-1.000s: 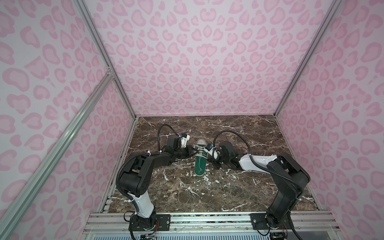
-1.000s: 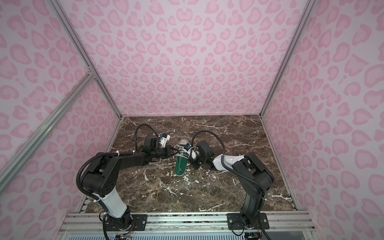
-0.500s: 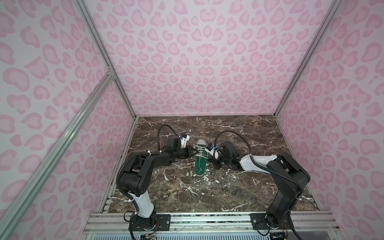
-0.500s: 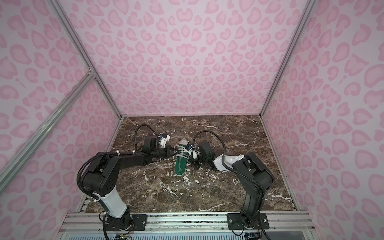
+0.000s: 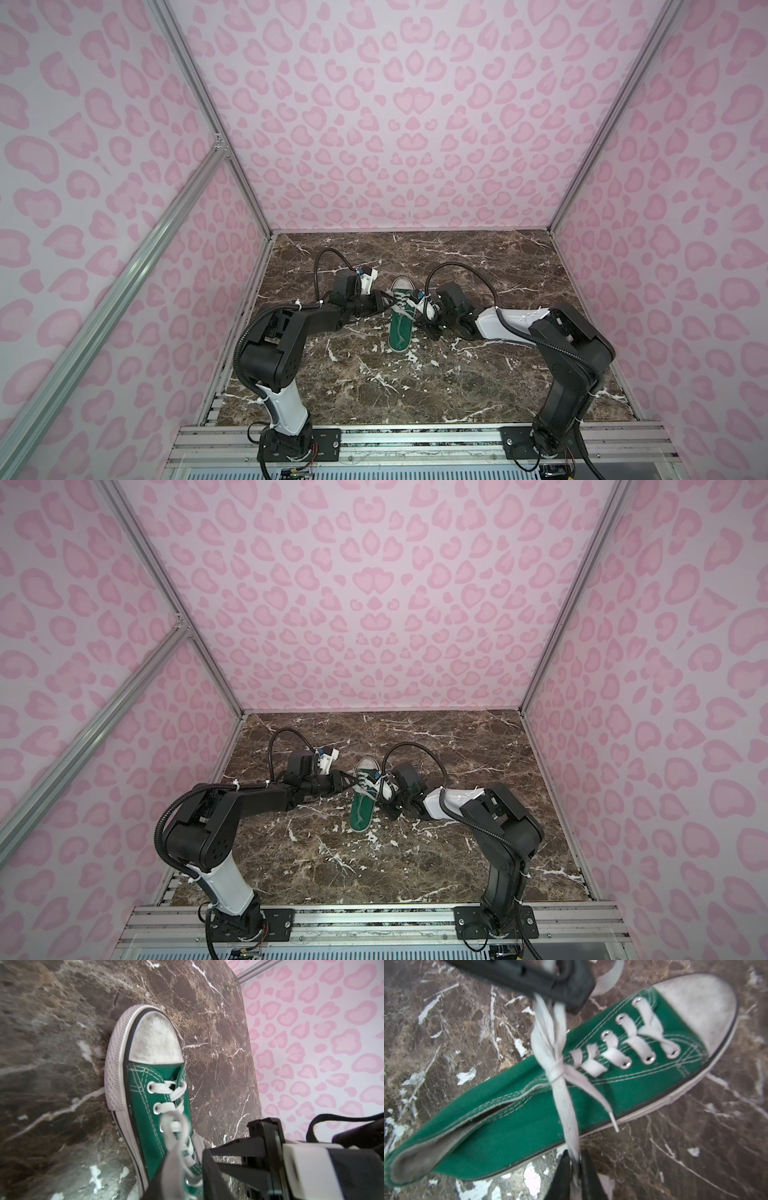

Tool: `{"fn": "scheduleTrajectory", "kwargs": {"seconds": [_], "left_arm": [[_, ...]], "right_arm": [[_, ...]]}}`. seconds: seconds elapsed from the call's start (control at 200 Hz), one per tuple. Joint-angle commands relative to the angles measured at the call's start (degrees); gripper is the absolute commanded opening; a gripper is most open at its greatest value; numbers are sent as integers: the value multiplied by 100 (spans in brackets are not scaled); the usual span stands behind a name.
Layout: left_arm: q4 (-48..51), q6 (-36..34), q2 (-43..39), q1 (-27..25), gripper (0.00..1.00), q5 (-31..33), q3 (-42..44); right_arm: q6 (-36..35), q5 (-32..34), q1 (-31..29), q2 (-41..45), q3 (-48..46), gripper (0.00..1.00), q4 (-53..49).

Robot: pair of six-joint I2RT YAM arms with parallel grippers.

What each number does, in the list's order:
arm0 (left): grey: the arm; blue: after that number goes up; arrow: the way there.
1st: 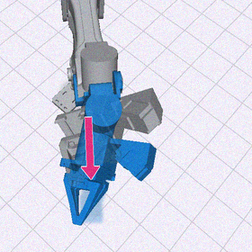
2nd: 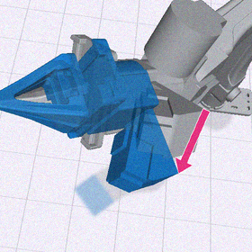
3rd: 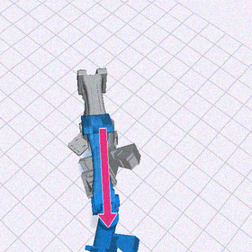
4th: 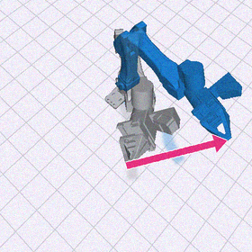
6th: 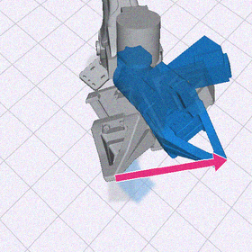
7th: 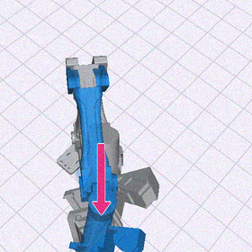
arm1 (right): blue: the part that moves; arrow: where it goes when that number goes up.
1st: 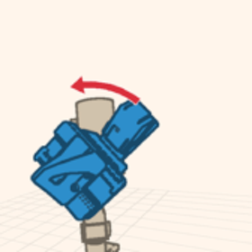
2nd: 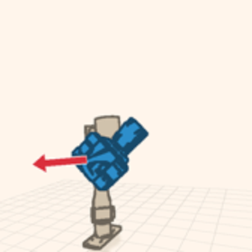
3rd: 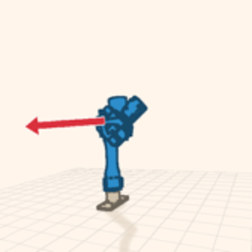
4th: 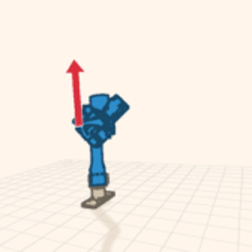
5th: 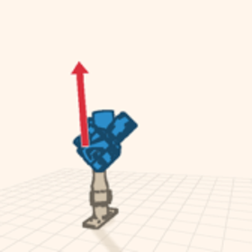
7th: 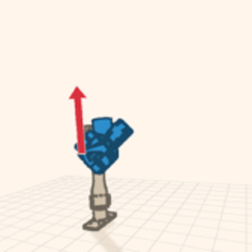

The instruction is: Tie the shoes

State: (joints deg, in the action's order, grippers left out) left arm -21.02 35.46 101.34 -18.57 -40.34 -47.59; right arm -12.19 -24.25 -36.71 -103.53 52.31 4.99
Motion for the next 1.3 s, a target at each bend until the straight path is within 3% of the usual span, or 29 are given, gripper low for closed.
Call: {"fn": "scheduleTrajectory", "kwargs": {"seconds": [0.0,0.145,0.38,0.57,0.925,1.295], "left_arm": [[51,-271,-113,-23,45,12,-75],[71,-269,-213,49,50,100,37],[101,-309,-567,216,56,103,305],[82,-523,-725,239,56,-199,507],[-900,-224,-340,232,55,-1094,519],[-847,-356,-476,232,50,-1343,651]], "right_arm": [[-74,91,-23,-62,113,33,-345],[-78,171,-25,47,94,46,-385],[-96,318,59,575,-139,53,-535],[-214,343,115,803,-90,53,-719],[-259,211,157,647,222,50,-798],[-244,175,163,605,253,48,-780]]}}
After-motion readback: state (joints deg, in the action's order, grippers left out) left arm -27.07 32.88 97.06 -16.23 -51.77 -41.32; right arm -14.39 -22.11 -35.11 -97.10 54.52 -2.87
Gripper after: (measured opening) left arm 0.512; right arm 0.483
